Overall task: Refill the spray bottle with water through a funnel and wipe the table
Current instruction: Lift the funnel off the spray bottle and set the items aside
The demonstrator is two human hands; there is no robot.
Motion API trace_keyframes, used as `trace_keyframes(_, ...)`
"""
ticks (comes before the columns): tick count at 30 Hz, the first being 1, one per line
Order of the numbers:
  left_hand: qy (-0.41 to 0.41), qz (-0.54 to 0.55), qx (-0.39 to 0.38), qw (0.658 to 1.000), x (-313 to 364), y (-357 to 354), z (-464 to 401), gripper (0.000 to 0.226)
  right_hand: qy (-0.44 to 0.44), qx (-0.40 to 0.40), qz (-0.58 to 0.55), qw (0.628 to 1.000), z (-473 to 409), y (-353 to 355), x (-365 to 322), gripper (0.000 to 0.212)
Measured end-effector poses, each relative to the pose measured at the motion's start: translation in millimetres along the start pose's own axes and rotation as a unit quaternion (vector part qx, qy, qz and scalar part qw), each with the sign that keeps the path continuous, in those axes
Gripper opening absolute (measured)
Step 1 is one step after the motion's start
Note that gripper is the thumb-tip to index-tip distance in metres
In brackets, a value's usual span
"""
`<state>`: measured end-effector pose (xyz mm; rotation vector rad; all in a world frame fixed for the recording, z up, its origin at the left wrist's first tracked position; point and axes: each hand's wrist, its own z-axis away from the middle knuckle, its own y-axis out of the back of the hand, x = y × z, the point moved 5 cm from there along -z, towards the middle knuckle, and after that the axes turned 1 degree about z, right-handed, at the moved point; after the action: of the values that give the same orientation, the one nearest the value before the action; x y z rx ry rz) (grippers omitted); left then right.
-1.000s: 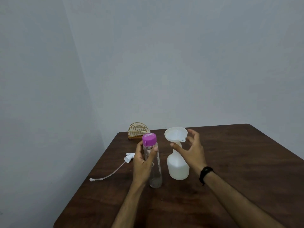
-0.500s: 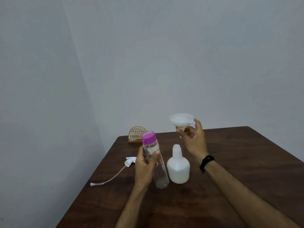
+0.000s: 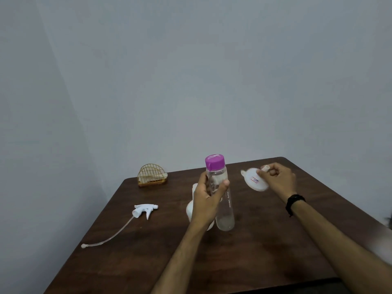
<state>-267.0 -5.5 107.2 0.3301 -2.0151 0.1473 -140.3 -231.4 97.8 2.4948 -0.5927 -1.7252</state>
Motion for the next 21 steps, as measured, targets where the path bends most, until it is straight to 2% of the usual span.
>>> trace_keyframes(2, 0.017, -0.010, 0.002, 1.000, -7.7, -15.2, -2.5, 0.051, -0.003, 0.015, 0.047, 0.999, -2.7, 14.2, 15.7, 0.014)
trace_keyframes(8, 0.066, -0.049, -0.009, 0.997, -38.2, -51.1, -11.2, 0.055, -0.010, -0.010, 0.130, 0.991, -5.6, 24.4, 72.5, 0.014)
trace_keyframes(14, 0.071, -0.106, -0.028, 0.991, -59.3, -70.0, -15.7, 0.064, -0.014, -0.042, 0.170, 0.984, -1.7, 20.3, 121.9, 0.031)
trace_keyframes(16, 0.075, -0.148, -0.025, 0.986, -67.2, -73.0, -14.7, 0.063, -0.016, -0.053, 0.152, 0.987, -8.8, 19.4, 123.1, 0.031)
trace_keyframes(21, 0.062, -0.151, 0.004, 0.987, -74.0, -88.3, -37.3, 0.064, -0.081, -0.005, -0.021, 0.996, -36.3, 25.7, 129.4, 0.027)
